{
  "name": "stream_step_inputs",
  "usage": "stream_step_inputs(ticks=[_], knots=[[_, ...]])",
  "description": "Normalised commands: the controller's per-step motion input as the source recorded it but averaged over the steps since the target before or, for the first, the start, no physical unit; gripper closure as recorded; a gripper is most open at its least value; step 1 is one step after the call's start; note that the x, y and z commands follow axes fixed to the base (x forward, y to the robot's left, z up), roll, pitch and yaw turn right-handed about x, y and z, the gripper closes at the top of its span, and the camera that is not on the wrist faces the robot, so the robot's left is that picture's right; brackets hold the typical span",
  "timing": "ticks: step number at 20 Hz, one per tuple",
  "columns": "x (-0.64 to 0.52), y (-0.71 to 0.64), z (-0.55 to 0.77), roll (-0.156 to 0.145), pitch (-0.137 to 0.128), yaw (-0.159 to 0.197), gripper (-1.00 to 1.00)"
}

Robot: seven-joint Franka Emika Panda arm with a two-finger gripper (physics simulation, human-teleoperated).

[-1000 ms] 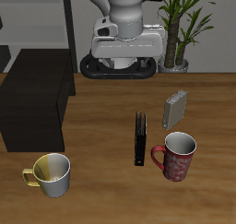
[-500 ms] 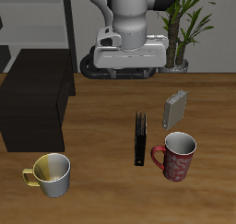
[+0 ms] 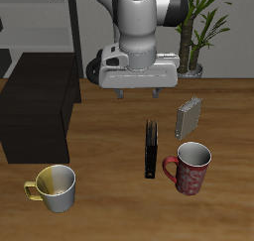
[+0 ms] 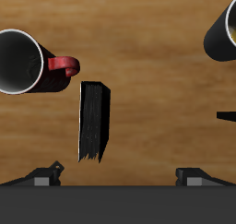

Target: Place the black book in the top region of the shelf

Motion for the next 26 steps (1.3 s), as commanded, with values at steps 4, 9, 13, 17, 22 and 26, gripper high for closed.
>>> stream_step_inputs(ticks=[4,9,13,17,22,26], knots=[[0.16,-0.09,-0.28,-0.035,0.023,-0.021,-1.00],[0.06,0.05,-0.21,0.003,0.012,-0.003,-1.00],[0.07,0.09,-0.24,-0.001,0.007,0.019,-1.00],[0.04,0.17,-0.25,0.019,0.020,0.000,-1.00],[-0.01,0.22,-0.23,0.026,0.005,0.019,-1.00],[0.03,0.07,-0.16,0.009,0.008,0.002,-1.00]])
